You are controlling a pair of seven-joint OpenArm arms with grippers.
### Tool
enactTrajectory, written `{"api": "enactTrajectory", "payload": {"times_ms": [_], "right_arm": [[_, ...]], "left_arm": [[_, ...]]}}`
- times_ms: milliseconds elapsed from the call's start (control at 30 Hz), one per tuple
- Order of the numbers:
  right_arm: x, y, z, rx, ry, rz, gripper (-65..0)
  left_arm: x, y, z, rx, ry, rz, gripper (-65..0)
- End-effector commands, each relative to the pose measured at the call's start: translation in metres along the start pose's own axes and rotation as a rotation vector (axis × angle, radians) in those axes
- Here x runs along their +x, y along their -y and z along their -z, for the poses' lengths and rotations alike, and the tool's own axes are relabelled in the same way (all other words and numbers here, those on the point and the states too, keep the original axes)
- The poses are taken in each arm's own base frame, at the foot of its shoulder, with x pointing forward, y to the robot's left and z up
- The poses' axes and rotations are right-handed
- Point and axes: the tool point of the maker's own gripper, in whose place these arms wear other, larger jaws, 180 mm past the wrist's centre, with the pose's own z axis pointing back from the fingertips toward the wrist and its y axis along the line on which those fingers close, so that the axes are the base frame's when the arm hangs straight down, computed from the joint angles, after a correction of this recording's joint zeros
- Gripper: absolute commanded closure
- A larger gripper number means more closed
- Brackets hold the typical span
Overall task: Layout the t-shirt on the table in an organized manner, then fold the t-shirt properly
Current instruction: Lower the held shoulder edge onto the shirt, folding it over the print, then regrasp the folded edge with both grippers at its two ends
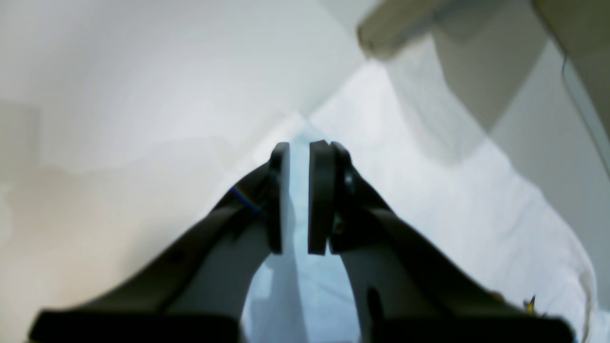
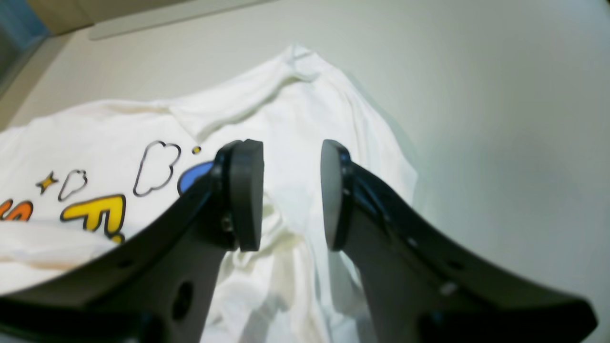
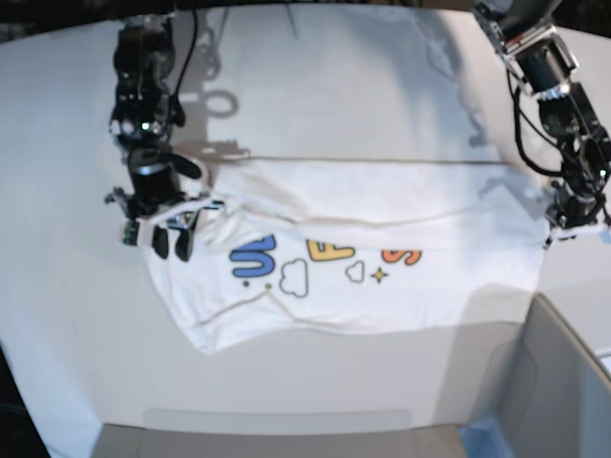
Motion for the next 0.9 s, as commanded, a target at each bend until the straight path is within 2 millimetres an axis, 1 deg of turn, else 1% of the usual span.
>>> {"api": "enactTrajectory", "payload": {"times_ms": [0,67,133,233,333,433,500,533,600,733,867], "right_arm": [[0.017,0.003,-0.008,0.001,0.064,0.009,-20.9],[0.014,0.009,-0.02,-0.006,0.059,0.059,-20.9],[0.005,0.02,-0.035,-0.014,0.04,0.143,-20.9],[-0.015,0.029,-0.057,-0.002,-0.012,0.276,-20.9],[-0.031,0.03,-0.077,0.028,-0.071,0.341,-20.9],[-0.042,0.035,-0.088,0.036,-0.116,0.345,-20.9],[-0.045,0.039,-0.089,0.033,-0.133,0.328,-20.9],[-0.052,0.041,-0.089,0.029,-0.155,0.327,-20.9],[-0.057,0.04,-0.087,0.036,-0.186,0.325,-20.9],[-0.05,0.027,-0.08,0.115,-0.208,0.289,-20.9],[-0.05,0.025,-0.074,0.117,-0.229,0.245,-20.9]], "left_arm": [[0.034,0.005,-0.011,-0.015,0.096,0.026,-9.2],[0.033,0.003,-0.016,-0.012,0.103,0.045,-9.2],[0.029,-0.002,-0.022,-0.004,0.104,0.066,-9.2],[0.027,-0.006,-0.025,0.003,0.102,0.079,-9.2],[0.023,-0.009,-0.025,0.009,0.094,0.081,-9.2],[0.019,-0.011,-0.025,0.012,0.087,0.082,-9.2],[0.019,-0.011,-0.025,0.012,0.087,0.082,-9.2],[0.019,-0.011,-0.025,0.012,0.087,0.082,-9.2],[0.019,-0.011,-0.025,0.012,0.087,0.082,-9.2],[0.018,-0.009,-0.024,0.008,0.084,0.081,-9.2],[0.018,-0.009,-0.024,0.007,0.083,0.082,-9.2]]}}
